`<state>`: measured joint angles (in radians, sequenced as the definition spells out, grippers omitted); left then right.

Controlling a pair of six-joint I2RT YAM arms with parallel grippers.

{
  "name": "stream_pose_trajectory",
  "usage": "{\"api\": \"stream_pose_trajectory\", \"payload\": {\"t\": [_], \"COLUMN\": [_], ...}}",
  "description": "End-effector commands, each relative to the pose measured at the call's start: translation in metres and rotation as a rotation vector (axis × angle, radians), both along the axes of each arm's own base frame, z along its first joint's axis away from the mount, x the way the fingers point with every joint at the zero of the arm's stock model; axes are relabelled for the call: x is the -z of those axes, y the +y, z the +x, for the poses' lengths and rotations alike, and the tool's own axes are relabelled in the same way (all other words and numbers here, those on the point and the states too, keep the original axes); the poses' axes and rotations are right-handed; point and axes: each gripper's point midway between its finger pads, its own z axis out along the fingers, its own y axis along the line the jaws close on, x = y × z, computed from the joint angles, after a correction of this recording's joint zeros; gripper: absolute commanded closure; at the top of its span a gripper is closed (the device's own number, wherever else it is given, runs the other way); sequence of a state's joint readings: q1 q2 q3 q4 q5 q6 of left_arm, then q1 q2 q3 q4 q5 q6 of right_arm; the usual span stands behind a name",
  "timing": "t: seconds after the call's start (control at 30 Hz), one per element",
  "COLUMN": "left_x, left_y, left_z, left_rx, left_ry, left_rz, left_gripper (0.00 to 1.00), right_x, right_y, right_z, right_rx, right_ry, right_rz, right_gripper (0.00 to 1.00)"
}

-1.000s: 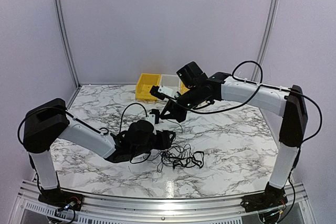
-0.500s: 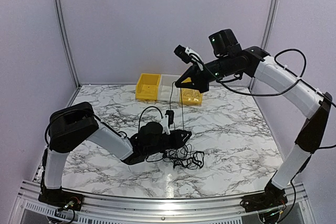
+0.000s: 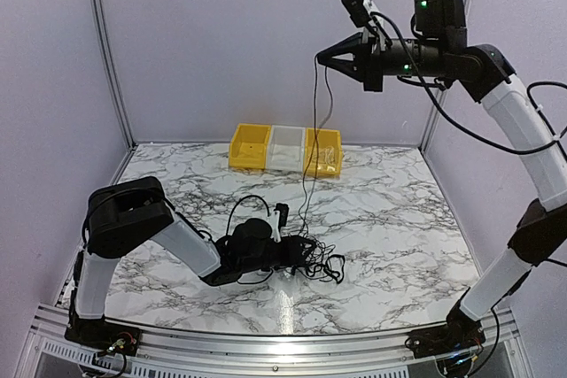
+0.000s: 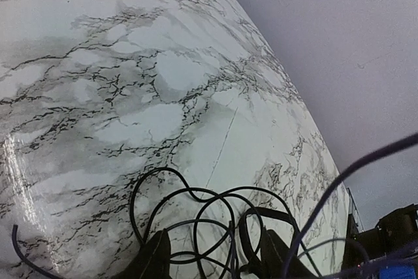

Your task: Untangle the cables

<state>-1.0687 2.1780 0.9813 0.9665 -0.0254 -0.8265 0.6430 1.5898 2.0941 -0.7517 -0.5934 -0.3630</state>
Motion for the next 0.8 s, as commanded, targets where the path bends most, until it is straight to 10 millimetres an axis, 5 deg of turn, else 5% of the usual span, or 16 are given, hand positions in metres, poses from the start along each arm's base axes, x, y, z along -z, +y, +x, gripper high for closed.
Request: {"api": "stream_pose_trajectory", "payload": {"t": [0.0, 0.53, 0.63, 0.77], "left_x": [0.013, 0.0, -0.007, -0.044], "left_y": [0.012, 0.018, 0.019, 0.024], "left_z": [-0.008, -0.013, -0.015, -0.019], "left_rx": [0.004, -0.001, 0.004, -0.01], "left_ry": [0.021, -0.009, -0.022, -0.141], "left_rz": [0.07, 0.071, 0.065, 0.065], "left_gripper": [0.5, 0.5, 0.5, 0.47], "right_x": [-0.05, -0.143, -0.141, -0.118], "right_y": [-0.017, -0.064, -0.068, -0.07], "right_z": [0.001, 0.032, 0.048, 0.074], "right_rx": [0.066, 0.348, 0.421, 0.494], "right_ry": [-0.168, -0.493, -0.531, -0.521], "right_rz": [0.077, 0.189, 0.161, 0.105], "right_gripper": [1.0, 1.0, 1.0, 1.0]}}
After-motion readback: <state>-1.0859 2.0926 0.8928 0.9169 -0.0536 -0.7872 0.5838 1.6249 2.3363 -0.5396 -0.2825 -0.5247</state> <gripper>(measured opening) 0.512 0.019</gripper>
